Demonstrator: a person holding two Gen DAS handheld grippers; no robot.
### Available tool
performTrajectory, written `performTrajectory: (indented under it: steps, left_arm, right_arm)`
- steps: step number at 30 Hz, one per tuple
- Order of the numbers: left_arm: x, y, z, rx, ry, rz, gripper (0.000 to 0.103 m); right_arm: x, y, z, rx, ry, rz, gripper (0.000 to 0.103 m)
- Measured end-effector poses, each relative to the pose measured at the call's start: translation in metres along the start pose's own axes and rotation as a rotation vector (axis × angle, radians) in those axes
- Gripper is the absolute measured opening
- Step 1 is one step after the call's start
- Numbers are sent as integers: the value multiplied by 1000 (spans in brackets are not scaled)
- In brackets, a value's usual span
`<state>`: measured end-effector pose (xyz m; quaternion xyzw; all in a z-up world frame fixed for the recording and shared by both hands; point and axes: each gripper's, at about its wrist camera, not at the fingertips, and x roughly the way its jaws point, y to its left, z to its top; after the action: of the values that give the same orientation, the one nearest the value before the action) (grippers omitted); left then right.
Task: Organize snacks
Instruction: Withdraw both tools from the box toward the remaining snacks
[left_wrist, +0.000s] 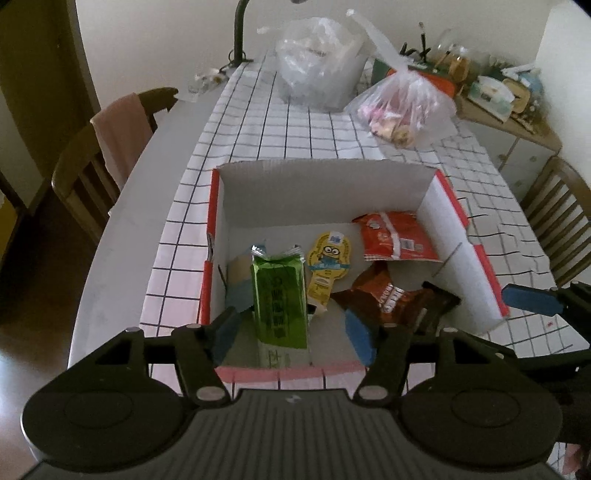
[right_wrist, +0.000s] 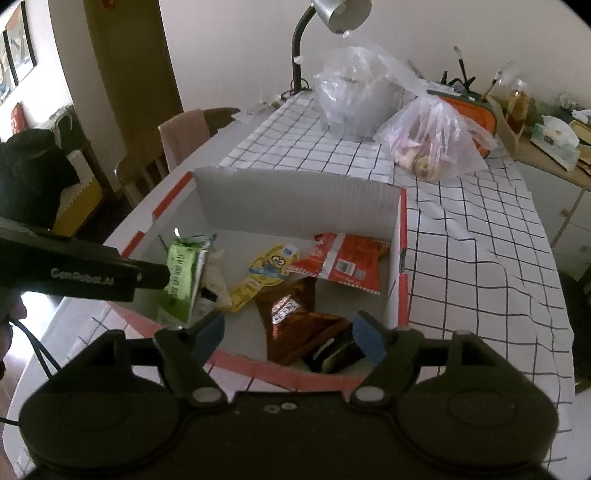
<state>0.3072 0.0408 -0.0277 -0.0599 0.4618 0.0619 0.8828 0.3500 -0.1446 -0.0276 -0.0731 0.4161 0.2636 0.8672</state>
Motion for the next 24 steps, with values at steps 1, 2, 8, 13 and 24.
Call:
performTrajectory:
  steps: [1, 2, 8, 13, 24]
  left_arm:
    - [-5, 0, -2, 0, -7, -4, 65]
    - [-10, 0, -4, 1, -16, -8, 65]
    - [-41, 1, -20, 1, -67, -32, 67]
    - [-66, 5, -35, 0, -109, -47, 72]
    - [-98, 15, -81, -2, -166, -71, 79]
  right_arm:
    - [-5, 1, -2, 3, -10, -1, 82]
    - [-9, 2, -3, 6, -17, 0, 83]
    - [-37, 8, -8, 31, -69, 18, 87]
    - [-59, 20, -15, 28, -114, 36, 97]
    - [-92, 42, -44, 33, -143, 56, 103]
